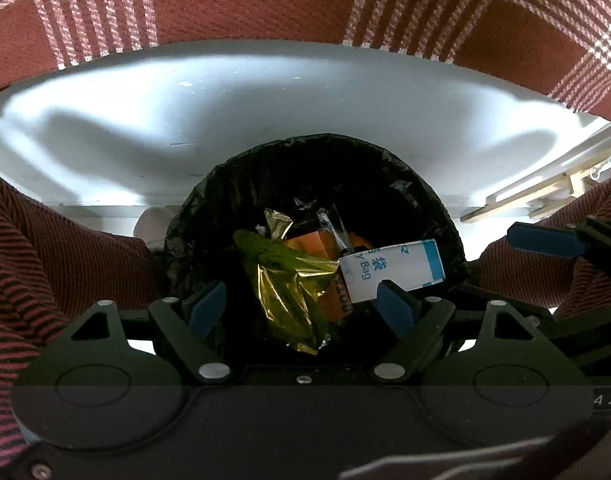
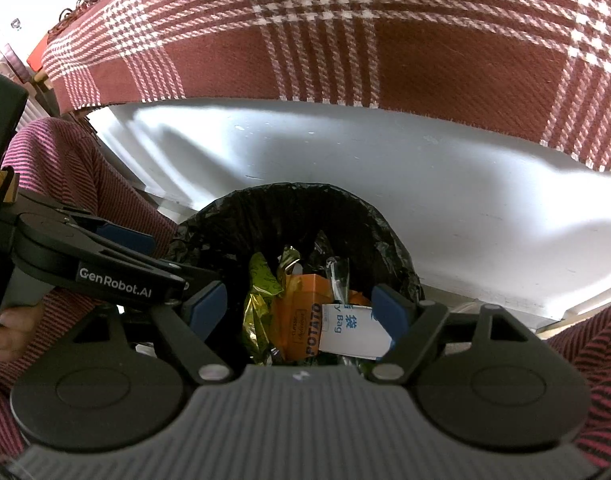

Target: Organize books

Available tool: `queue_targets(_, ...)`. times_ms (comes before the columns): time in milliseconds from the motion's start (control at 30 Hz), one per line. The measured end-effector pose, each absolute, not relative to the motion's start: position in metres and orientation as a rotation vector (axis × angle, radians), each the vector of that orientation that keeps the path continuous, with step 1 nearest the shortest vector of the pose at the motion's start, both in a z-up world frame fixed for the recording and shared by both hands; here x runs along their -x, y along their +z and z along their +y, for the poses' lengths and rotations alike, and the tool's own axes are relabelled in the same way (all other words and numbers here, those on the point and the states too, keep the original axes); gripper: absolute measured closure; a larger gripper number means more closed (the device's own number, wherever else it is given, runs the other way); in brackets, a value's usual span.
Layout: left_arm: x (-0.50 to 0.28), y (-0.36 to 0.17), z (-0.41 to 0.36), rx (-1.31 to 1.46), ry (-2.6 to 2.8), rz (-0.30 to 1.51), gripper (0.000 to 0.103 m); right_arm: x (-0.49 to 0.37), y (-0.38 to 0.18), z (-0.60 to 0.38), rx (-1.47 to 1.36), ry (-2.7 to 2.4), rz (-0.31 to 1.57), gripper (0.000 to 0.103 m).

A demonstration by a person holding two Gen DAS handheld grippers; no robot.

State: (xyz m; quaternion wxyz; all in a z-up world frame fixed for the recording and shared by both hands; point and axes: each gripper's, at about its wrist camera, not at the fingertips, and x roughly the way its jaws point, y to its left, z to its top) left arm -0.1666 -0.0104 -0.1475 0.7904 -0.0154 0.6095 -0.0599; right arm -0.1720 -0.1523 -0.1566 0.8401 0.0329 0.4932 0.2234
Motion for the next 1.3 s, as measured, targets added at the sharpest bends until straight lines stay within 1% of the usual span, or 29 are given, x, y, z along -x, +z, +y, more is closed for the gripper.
queue_targets(967,0.1656,-0.1468,-0.0087,0.046,-0.130,1.313,0.022,0.1723,-0.1563,-0.1520,-0.069,0.471,1.043,0.015)
queue_targets(1300,0.1671,-0.1429,-0.0080,0.056,-0.139,1.288,0.022,0.1722,-0.1571,-0.1532,-0.071,0.469,1.040,0.014)
